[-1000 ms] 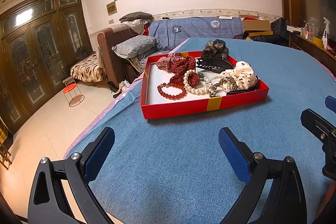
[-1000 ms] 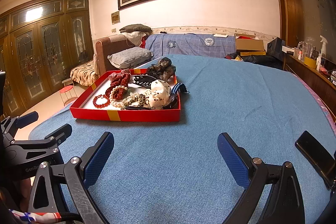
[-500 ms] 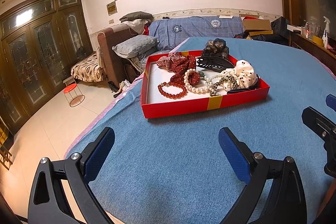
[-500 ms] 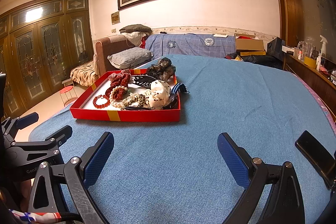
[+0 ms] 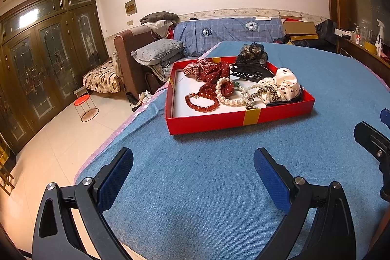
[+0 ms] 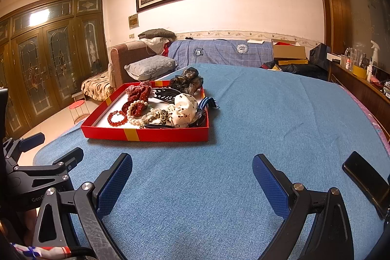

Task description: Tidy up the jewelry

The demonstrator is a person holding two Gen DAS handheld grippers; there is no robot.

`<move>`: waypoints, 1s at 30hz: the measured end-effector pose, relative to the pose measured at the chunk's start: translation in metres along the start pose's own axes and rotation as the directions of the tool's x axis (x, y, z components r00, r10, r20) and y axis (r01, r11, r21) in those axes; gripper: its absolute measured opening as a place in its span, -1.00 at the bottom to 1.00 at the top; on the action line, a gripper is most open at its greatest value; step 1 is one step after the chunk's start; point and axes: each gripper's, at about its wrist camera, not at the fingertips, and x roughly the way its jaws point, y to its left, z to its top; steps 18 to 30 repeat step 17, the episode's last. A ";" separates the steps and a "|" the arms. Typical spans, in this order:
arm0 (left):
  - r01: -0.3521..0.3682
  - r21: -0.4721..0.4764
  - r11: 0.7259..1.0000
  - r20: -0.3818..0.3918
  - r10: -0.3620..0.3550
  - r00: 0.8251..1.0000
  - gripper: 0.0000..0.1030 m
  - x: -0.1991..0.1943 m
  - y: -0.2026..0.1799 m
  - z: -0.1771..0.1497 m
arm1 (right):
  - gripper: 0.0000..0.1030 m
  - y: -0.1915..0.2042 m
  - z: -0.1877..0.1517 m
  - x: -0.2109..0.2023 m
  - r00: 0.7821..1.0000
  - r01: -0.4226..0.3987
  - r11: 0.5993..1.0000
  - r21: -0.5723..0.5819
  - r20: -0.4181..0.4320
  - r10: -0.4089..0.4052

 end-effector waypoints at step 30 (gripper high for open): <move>-0.005 -0.023 1.000 0.001 0.005 1.000 0.92 -0.008 0.012 0.002 | 0.96 -0.001 0.000 -0.001 1.000 0.000 1.000 0.002 0.001 0.000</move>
